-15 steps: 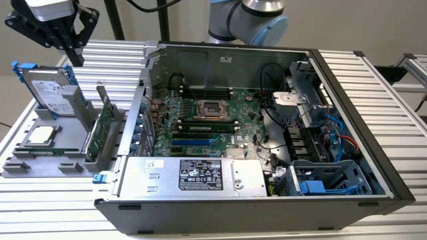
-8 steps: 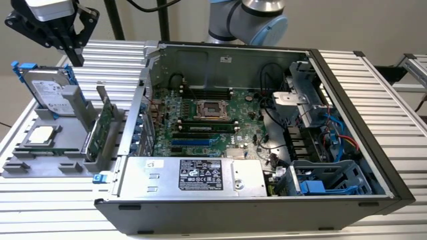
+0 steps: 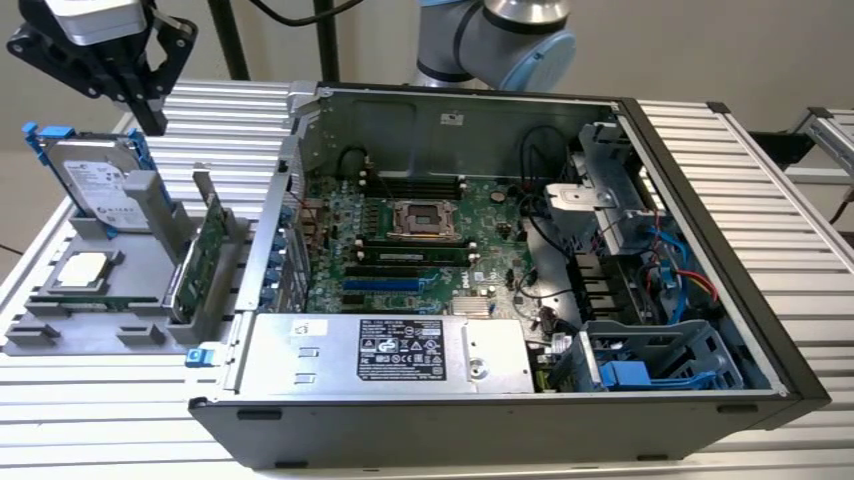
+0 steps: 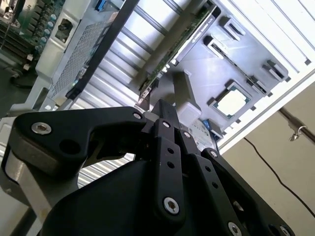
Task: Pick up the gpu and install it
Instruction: 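Reach for the gpu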
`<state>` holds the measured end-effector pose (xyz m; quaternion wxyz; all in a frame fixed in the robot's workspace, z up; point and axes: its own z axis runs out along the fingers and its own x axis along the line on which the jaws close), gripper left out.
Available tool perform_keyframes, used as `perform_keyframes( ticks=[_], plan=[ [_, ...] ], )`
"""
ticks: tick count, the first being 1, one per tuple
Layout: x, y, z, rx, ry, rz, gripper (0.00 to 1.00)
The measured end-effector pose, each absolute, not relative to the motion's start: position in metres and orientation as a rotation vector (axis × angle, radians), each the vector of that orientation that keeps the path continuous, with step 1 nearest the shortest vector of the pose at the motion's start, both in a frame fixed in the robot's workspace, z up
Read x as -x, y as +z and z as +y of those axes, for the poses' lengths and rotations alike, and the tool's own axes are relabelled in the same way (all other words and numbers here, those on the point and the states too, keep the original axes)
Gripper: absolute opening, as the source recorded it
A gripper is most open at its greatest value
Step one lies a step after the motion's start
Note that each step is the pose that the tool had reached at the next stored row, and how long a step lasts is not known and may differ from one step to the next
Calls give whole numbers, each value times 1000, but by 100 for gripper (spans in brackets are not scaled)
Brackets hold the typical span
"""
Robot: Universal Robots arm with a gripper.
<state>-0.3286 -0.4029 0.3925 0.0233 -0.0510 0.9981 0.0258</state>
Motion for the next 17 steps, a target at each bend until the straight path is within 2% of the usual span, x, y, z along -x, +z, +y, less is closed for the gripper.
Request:
perform_keyframes(
  ticks=[17],
  plan=[
    [333, 392, -417, 99, 79, 3093, 0]
  ],
)
